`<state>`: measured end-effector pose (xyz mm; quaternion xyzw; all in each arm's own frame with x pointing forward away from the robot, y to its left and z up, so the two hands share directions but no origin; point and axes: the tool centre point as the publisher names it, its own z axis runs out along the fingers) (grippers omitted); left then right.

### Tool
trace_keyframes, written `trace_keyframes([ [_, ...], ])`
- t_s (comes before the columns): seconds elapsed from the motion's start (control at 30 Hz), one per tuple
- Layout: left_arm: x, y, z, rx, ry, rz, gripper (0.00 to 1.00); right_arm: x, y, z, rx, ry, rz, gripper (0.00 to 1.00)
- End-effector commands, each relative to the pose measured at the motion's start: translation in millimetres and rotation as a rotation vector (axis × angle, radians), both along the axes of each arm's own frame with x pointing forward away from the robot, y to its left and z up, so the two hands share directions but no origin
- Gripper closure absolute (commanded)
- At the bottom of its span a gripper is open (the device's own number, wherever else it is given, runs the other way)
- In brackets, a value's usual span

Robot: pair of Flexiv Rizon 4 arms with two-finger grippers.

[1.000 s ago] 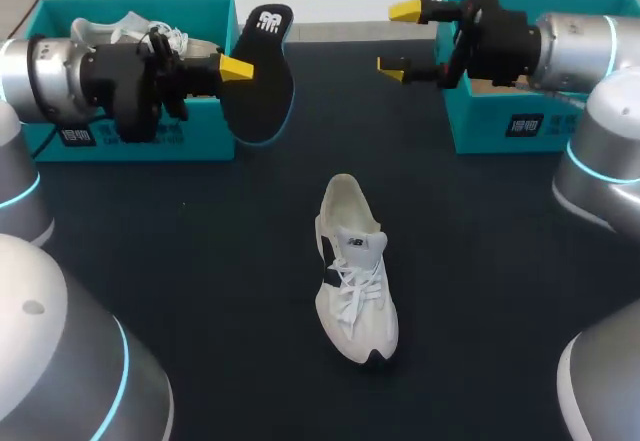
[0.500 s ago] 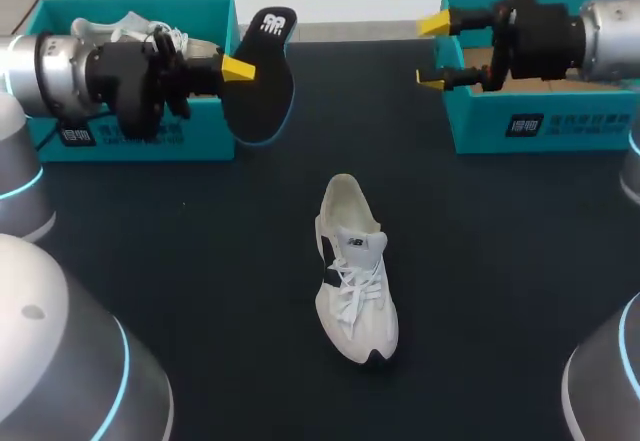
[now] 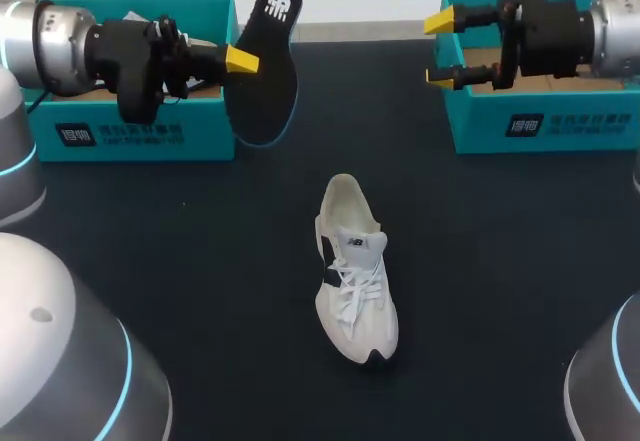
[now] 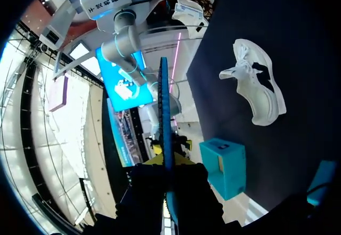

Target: Take the shoe out of the shoebox, open the shoe tongue, remove and reinsert the insole, then place the shoe into the shoebox

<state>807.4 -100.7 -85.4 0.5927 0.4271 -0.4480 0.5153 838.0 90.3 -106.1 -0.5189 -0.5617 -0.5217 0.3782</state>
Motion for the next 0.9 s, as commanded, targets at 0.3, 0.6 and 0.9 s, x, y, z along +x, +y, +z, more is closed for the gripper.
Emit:
trace_keyframes([
  [0.3,-14.2,-22.6,24.9,-0.473,0.811,0.034,1.00,-1.2,0.3,-0.6,-0.001,0.000,-0.004,0.00],
  [0.6,-21.5,-23.7,27.3,-0.433,1.227,0.032,1.00,-1.2,0.3,-0.6,-0.001,0.000,-0.004,0.00],
  [0.9,-13.1,-13.8,48.3,-0.023,1.345,-0.019,1.00,-1.2,0.3,-0.6,-0.001,0.000,-0.004,0.00],
])
